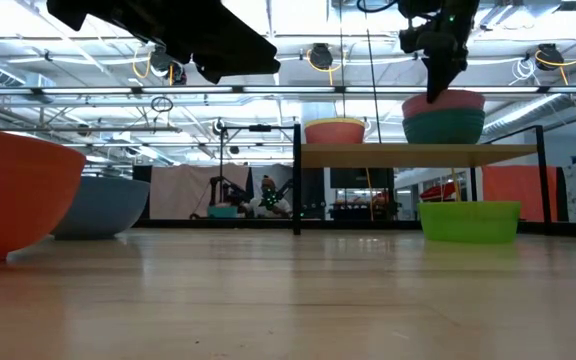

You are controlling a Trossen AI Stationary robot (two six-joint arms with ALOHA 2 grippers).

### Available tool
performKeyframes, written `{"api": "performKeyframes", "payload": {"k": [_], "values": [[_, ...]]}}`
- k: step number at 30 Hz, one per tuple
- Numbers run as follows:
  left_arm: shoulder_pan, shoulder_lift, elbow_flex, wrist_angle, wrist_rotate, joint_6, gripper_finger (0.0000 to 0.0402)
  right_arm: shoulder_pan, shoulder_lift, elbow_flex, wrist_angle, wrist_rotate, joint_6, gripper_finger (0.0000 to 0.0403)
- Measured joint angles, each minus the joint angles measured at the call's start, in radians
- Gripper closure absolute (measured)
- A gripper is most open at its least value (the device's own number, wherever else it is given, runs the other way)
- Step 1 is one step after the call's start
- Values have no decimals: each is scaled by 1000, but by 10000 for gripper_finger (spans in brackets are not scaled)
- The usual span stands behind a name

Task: Place and stack bowls onto a shelf
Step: Stack the large pink bowl on top of the large green bowl on the shelf

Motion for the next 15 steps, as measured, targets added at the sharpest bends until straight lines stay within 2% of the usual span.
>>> {"api": "performKeyframes", "payload": {"k": [8, 15], "values": [[0, 0, 0, 0, 0, 5, 234, 0, -5, 0, 1, -22, 4, 381], [0, 0, 0, 0, 0, 11, 234, 0, -5, 0, -1, -18, 15, 320]]}}
